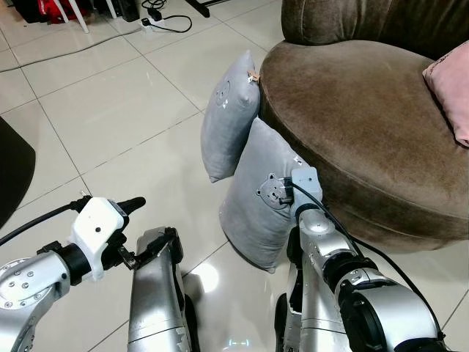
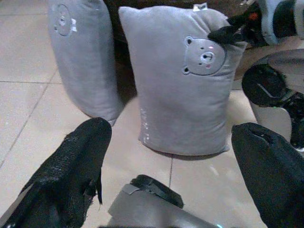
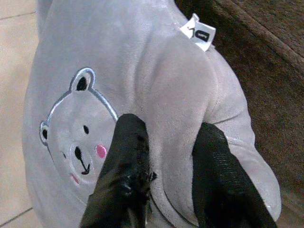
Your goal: Move the pillow to the sofa from floor
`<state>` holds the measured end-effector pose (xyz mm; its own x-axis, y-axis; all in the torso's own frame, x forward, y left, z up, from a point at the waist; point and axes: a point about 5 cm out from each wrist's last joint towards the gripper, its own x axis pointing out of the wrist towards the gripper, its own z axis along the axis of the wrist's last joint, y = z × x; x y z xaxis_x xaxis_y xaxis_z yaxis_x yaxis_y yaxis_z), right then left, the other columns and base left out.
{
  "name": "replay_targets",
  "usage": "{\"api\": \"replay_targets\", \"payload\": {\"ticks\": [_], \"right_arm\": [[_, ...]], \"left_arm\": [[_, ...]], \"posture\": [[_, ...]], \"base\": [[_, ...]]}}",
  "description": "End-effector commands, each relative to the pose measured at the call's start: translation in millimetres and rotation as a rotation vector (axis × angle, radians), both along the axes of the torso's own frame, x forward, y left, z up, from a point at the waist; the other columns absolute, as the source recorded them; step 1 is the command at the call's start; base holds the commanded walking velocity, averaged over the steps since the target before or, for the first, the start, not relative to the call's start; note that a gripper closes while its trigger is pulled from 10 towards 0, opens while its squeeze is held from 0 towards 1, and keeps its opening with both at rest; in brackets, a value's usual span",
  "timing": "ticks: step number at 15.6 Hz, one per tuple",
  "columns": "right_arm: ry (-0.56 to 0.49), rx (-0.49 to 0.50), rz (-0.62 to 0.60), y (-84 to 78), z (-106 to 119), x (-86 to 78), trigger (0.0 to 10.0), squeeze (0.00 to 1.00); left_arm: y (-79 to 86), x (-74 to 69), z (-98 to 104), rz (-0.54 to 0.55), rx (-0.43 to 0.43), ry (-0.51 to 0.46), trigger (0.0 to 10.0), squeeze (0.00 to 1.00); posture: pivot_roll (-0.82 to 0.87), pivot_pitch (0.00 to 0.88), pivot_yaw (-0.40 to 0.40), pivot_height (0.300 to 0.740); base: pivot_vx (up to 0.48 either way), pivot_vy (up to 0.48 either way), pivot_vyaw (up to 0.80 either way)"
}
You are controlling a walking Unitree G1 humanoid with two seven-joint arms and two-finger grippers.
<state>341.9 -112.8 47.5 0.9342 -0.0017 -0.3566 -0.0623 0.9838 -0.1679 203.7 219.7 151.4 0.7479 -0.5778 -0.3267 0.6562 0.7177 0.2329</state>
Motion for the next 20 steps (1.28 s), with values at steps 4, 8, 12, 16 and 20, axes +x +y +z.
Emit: {"api": "replay_targets", "payload": {"ticks": [4,8,12,16,20], "right_arm": [[0.078,0.01,0.03,9.3,-14.3,-10.3,0.0,0.0],[0.076,0.045,0.051,15.0,-11.2,-8.2,0.0,0.0],[0.067,0.125,0.116,20.5,-11.4,-10.2,0.0,0.0],[-0.084,0.408,0.189,21.8,13.3,-3.1,0.0,0.0],[-0.306,0.629,0.248,5.9,64.4,-23.8,0.0,0.0]], "left_arm": [[-5.6,-5.4,-3.8,-0.066,-0.016,0.058,10.0,0.0],[-7.1,-2.5,-9.6,-0.081,-0.029,0.08,10.0,0.0],[-2.6,4.4,-14.8,0.003,-0.061,0.046,10.0,0.0],[-2.6,19.2,-13.4,0.143,-0.12,-0.041,10.0,0.0],[-8.0,41.5,-3.1,0.231,-0.094,-0.17,10.0,0.0]], "posture": [[0.16,0.119,0.019,0.433],[0.13,0.064,0.015,0.433],[0.09,0.0,0.011,0.433],[0.05,0.0,0.012,0.433],[0.0,0.0,0.036,0.433]], "base": [[0.0,0.0,0.0],[0.0,0.0,0.0],[0.0,0.0,0.0],[0.0,0.0,0.0],[0.0,0.0,0.0]]}}
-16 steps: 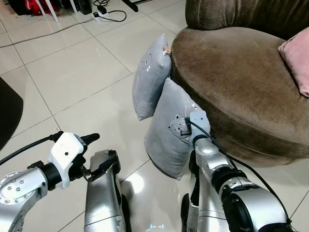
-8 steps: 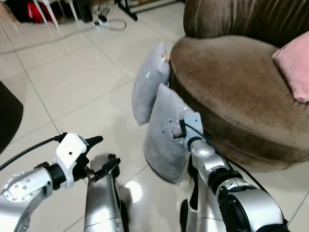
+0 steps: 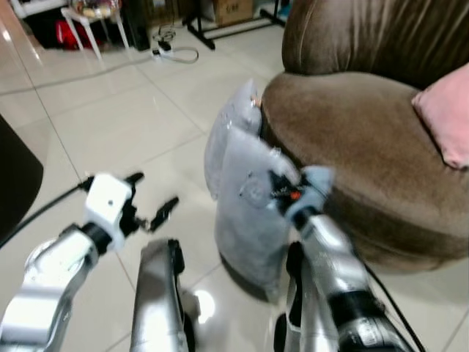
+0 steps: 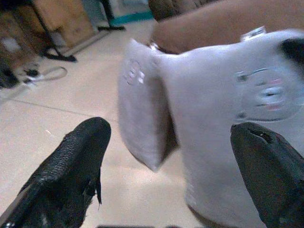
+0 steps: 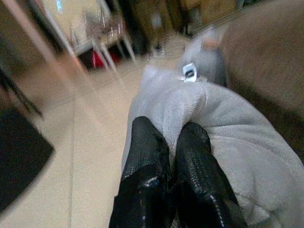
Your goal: Move the pillow to the sofa from floor
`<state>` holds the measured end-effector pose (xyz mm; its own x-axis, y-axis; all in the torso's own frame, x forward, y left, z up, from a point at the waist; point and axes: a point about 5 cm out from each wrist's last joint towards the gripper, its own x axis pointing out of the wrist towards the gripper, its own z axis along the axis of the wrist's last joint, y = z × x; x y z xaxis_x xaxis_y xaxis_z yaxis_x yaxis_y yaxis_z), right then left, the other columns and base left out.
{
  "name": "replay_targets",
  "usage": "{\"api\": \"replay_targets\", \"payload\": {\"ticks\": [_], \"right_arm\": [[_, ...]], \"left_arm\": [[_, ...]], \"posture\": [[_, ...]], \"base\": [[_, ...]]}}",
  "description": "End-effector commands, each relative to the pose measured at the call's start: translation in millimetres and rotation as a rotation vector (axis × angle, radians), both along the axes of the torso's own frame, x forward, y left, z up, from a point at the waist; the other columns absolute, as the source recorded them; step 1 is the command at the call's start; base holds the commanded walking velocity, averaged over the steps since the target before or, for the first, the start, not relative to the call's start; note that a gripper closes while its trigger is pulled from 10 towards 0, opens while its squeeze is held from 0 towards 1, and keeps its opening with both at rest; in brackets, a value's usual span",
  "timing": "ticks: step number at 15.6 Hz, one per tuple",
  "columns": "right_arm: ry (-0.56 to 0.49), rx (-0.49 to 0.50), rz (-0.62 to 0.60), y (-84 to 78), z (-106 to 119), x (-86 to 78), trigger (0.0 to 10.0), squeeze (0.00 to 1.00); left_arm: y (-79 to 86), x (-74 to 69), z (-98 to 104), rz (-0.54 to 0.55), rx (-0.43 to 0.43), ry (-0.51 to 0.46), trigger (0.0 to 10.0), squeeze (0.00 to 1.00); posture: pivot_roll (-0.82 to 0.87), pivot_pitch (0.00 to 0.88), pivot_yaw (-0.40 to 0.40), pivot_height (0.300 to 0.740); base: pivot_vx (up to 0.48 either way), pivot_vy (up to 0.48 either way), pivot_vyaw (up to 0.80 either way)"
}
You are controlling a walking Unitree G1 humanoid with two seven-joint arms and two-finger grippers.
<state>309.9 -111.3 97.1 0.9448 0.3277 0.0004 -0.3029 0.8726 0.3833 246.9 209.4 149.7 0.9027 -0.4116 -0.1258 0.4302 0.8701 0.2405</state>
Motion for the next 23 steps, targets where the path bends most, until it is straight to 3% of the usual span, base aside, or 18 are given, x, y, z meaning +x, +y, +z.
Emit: {"api": "replay_targets", "payload": {"ticks": [1,5,8,10,13,14,16,18,21,23], "right_arm": [[-0.11,0.048,0.006,-4.7,37.2,-11.5,10.0,0.0],[-0.169,0.093,-0.07,-12.1,69.0,-26.2,10.0,0.0],[-0.318,0.132,-0.219,-42.0,132.6,-12.1,10.0,0.0],[-0.377,0.129,-0.27,-54.9,156.0,-4.7,10.0,0.0],[-0.517,0.059,-0.422,-86.6,209.1,7.6,10.0,0.0],[-0.528,0.036,-0.458,-93.7,214.9,9.8,10.0,0.0],[-0.54,-0.007,-0.515,-105.2,220.7,12.2,10.0,0.0],[-0.515,0.04,-0.635,-124.6,216.8,14.4,10.0,0.0],[-0.367,0.0,-0.637,-110.9,162.4,19.3,10.0,0.0],[-0.315,0.002,-0.638,-104.0,146.8,16.7,10.0,0.0]], "left_arm": [[-1.0,8.7,7.5,0.086,0.016,-0.057,10.0,0.0],[-10.4,21.7,15.1,0.131,0.009,-0.118,10.0,0.0],[-19.5,29.5,20.8,0.135,-0.02,-0.151,10.0,0.0],[-22.4,31.4,20.5,0.124,-0.02,-0.148,10.0,0.0],[-29.5,30.3,16.0,0.071,0.004,-0.135,10.0,0.0],[-32.5,29.6,15.8,0.049,-0.008,-0.128,10.0,0.0],[-39.4,26.0,14.2,-0.019,-0.023,-0.108,10.0,0.0],[-45.7,21.5,8.1,-0.083,0.0,-0.076,10.0,0.0],[-45.8,24.1,8.7,-0.084,0.017,-0.083,10.0,0.0],[-44.2,24.5,8.6,-0.081,0.019,-0.081,10.0,0.0]], "posture": [[-0.01,0.0,0.043,0.433],[-0.02,0.0,0.043,0.458],[-0.03,0.0,0.047,0.493],[-0.04,0.0,0.044,0.508],[-0.03,0.0,0.032,0.543],[-0.03,0.0,0.028,0.553],[-0.03,0.0,0.026,0.568],[-0.03,0.0,0.028,0.588],[-0.03,0.0,0.032,0.618],[-0.03,0.0,0.035,0.633]], "base": [[0.0,0.0,0.0],[0.0,0.0,0.0],[0.0,0.0,0.0],[0.0,0.0,0.0],[0.0,0.0,0.0],[0.0,0.0,0.0],[0.0,0.0,0.0],[0.0,0.0,0.0],[0.0,0.0,0.0],[0.0,0.0,0.0]]}}
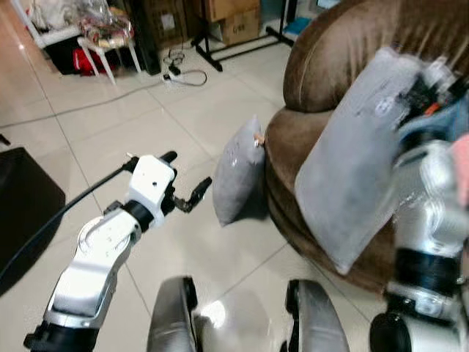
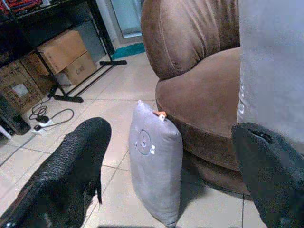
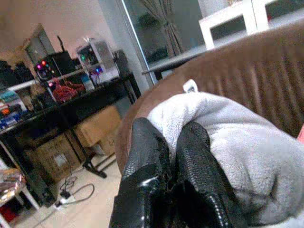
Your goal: Move the pillow to the sofa from floor
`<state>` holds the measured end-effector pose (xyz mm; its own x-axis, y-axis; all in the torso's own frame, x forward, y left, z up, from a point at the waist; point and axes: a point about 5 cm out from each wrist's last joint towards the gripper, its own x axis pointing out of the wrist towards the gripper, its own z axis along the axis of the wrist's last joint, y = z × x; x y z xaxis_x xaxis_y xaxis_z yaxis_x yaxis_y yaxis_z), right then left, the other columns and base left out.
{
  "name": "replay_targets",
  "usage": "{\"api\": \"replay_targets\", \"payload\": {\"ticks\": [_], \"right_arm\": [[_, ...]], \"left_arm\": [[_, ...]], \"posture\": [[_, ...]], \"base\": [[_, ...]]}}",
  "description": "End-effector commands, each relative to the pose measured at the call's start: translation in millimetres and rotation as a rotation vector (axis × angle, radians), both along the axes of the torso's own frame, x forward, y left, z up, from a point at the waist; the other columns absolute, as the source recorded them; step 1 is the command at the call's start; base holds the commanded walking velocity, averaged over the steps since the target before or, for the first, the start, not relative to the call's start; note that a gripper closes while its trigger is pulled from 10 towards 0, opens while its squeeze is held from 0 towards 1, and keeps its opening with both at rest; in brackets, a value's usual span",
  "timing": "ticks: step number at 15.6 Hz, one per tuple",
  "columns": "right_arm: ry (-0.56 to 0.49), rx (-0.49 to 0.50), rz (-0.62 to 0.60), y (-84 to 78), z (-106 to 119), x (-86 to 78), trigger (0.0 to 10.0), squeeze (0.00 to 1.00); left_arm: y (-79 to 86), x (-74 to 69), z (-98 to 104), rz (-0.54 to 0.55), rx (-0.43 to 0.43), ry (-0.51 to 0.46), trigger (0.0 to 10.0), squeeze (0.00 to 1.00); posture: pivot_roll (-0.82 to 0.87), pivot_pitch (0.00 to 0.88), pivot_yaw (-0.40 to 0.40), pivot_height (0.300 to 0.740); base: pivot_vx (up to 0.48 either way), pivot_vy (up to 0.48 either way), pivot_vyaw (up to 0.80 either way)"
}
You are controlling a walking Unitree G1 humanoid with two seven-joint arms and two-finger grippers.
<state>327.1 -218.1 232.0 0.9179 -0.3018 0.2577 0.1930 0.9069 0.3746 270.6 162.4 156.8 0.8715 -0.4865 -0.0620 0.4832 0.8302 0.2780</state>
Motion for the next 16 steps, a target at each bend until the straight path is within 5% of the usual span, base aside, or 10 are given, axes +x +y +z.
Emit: {"api": "replay_targets", "payload": {"ticks": [1,4,8,10,12,16], "right_arm": [[-0.042,-0.006,0.01,6.6,9.6,-1.6,10.0,0.0],[-0.105,-0.015,0.0,4.7,29.1,0.8,10.0,0.0],[-0.195,-0.035,-0.124,-27.7,55.5,-5.6,10.0,0.0],[-0.143,-0.059,-0.154,-39.2,37.1,-7.9,10.0,0.0],[-0.061,-0.057,-0.148,-34.3,11.5,-8.7,10.0,0.0],[0.248,-0.1,-0.103,-3.6,-81.0,-30.9,10.0,0.0]], "left_arm": [[3.2,1.3,1.2,0.005,0.013,-0.007,10.0,0.0],[3.0,3.9,1.3,0.011,0.017,-0.011,10.0,0.0],[8.0,3.1,0.3,0.041,0.025,-0.019,10.0,0.0],[9.7,4.4,0.3,0.064,0.038,-0.03,10.0,0.0],[10.1,6.0,0.0,0.074,0.042,-0.035,10.0,0.0],[5.4,7.4,-2.9,0.078,0.029,-0.04,10.0,0.0]], "posture": [[-0.05,0.0,0.048,0.648],[-0.05,0.0,0.056,0.673],[-0.05,0.0,0.058,0.718],[-0.05,0.0,0.056,0.738],[-0.05,0.0,0.056,0.74],[-0.06,0.0,0.056,0.74]], "base": [[0.0,0.0,0.0],[0.0,0.0,0.0],[0.0,0.0,0.0],[0.0,0.0,0.0],[0.0,0.0,0.0],[0.0,0.0,0.0]]}}
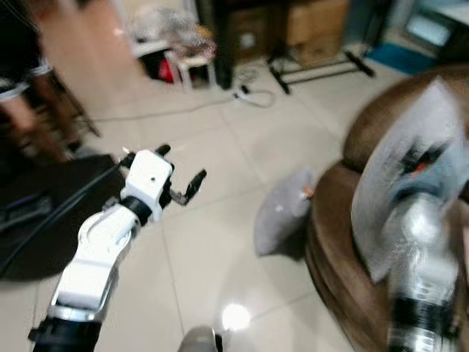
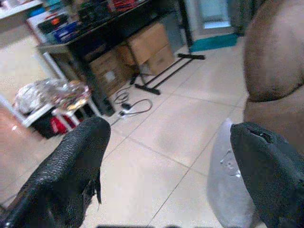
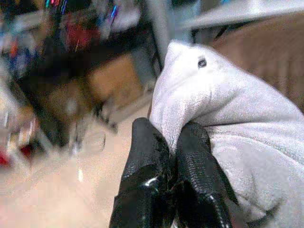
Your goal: Move the pillow to the sofa from floor
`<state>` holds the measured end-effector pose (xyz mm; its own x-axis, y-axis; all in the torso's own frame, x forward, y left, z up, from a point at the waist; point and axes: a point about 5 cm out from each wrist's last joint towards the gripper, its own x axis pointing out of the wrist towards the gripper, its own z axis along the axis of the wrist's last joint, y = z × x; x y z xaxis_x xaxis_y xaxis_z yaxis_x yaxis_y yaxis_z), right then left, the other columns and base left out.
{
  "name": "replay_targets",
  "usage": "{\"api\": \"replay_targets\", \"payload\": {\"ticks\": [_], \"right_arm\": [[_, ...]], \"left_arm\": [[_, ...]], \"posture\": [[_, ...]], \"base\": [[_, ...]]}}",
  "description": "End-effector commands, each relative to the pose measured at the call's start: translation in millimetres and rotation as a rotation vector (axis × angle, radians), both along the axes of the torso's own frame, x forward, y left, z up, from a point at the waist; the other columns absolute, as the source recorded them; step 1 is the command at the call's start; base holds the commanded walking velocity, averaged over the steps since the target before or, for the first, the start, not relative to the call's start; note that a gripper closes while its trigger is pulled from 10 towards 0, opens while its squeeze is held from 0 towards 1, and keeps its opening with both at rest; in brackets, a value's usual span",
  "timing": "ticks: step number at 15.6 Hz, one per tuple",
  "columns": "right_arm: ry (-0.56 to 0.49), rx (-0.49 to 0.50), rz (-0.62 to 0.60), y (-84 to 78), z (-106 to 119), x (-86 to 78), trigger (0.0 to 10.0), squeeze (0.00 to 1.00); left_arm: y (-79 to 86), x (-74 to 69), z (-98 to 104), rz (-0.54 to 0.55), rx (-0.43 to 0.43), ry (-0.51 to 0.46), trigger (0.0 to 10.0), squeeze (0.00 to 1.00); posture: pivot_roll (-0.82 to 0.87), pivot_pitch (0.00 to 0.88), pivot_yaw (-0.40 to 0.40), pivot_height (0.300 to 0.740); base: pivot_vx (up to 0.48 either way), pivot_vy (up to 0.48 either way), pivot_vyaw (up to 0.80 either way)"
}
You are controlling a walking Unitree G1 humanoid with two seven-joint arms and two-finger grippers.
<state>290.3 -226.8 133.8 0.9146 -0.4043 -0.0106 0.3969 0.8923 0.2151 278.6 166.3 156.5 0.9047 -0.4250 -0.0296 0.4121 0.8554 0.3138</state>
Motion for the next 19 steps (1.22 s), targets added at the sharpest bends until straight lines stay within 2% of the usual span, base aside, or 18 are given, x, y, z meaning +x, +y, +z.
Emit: {"api": "replay_targets", "payload": {"ticks": [1,3,5,6,7,8,11,14,16,19], "right_arm": [[-0.023,-0.031,0.034,9.9,6.8,1.6,10.0,0.0],[0.092,-0.024,0.031,16.4,-20.7,-15.4,10.0,0.0],[0.117,-0.012,0.004,13.5,-29.0,-25.5,10.0,0.0],[0.153,-0.054,0.06,17.8,-33.6,-26.5,10.0,0.0],[0.153,-0.038,0.079,20.0,-33.8,-26.6,10.0,0.0],[0.15,-0.006,0.149,27.7,-32.1,-25.4,10.0,0.0],[0.13,0.063,0.185,41.3,-29.0,-25.4,10.0,0.0],[0.135,0.07,0.257,53.1,-29.1,-24.6,10.0,0.0],[0.106,0.079,0.339,64.8,-23.5,-21.6,10.0,0.0],[0.093,0.05,0.375,71.4,-19.7,-16.6,10.0,0.0]], "left_arm": [[0.9,-0.6,-3.9,0.01,0.014,0.008,10.0,0.0],[3.0,-1.4,-13.5,0.04,0.021,0.027,10.0,0.0],[10.7,-1.7,-24.7,0.102,0.047,0.03,10.0,0.0],[16.0,-0.3,-31.3,0.165,0.02,0.039,10.0,0.0],[16.3,-0.3,-32.7,0.176,0.028,0.042,10.0,0.0],[15.7,0.1,-32.8,0.196,0.026,0.032,10.0,0.0],[12.7,-1.5,-34.4,0.227,-0.02,0.007,10.0,0.0],[13.4,-3.1,-37.4,0.271,0.011,0.008,10.0,0.0],[8.9,-8.2,-36.6,0.214,-0.022,0.006,10.0,0.0],[6.7,-8.4,-33.4,0.208,-0.03,-0.008,10.0,0.0]], "posture": [[-0.06,0.0,0.06,0.74],[-0.07,0.0,0.068,0.74],[-0.08,0.0,0.084,0.74],[-0.09,0.0,0.096,0.74],[-0.09,0.0,0.095,0.74],[-0.09,0.0,0.096,0.74],[-0.09,0.0,0.087,0.74],[-0.08,0.0,0.068,0.74],[-0.07,0.0,0.059,0.74],[-0.06,0.0,0.047,0.74]], "base": [[0.0,0.0,0.0],[0.0,0.0,0.0],[0.0,0.0,0.0],[0.0,0.0,0.0],[0.0,0.0,0.0],[0.0,0.0,0.0],[0.0,0.0,-0.8],[0.0,0.0,-0.8],[0.129,0.0,0.0],[0.396,0.0,0.0]]}}
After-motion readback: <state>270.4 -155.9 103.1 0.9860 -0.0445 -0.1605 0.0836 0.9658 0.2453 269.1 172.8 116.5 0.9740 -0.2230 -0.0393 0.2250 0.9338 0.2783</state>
